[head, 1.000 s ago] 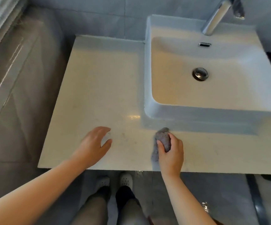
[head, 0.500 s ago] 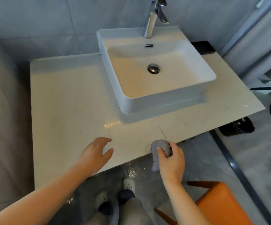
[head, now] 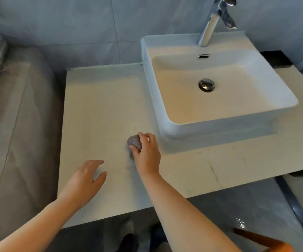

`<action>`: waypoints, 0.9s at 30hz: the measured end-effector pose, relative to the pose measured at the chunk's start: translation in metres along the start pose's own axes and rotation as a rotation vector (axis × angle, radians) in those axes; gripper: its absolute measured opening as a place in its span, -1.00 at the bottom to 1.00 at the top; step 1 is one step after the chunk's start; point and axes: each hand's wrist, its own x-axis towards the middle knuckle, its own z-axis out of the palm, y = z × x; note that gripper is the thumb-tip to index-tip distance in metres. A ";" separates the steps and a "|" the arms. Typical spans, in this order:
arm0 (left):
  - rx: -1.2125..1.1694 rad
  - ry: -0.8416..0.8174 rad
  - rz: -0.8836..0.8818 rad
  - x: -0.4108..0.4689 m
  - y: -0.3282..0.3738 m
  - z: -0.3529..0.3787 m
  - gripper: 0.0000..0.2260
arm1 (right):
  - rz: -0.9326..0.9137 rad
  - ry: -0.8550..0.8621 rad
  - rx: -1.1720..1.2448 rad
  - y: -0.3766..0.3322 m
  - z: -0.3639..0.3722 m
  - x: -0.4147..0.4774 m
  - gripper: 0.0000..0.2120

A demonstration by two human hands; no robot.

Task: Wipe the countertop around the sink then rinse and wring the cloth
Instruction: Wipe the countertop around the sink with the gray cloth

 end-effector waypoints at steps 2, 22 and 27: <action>0.009 -0.002 -0.023 0.005 -0.008 0.001 -0.61 | -0.037 -0.022 -0.054 0.005 0.016 0.007 -0.62; 0.014 -0.130 0.313 0.016 0.078 0.030 -0.62 | 0.509 0.480 -0.054 0.082 -0.161 -0.115 -0.76; -0.032 -0.114 0.362 0.017 0.108 0.011 -0.63 | 0.318 0.364 0.150 0.034 -0.198 -0.070 -0.77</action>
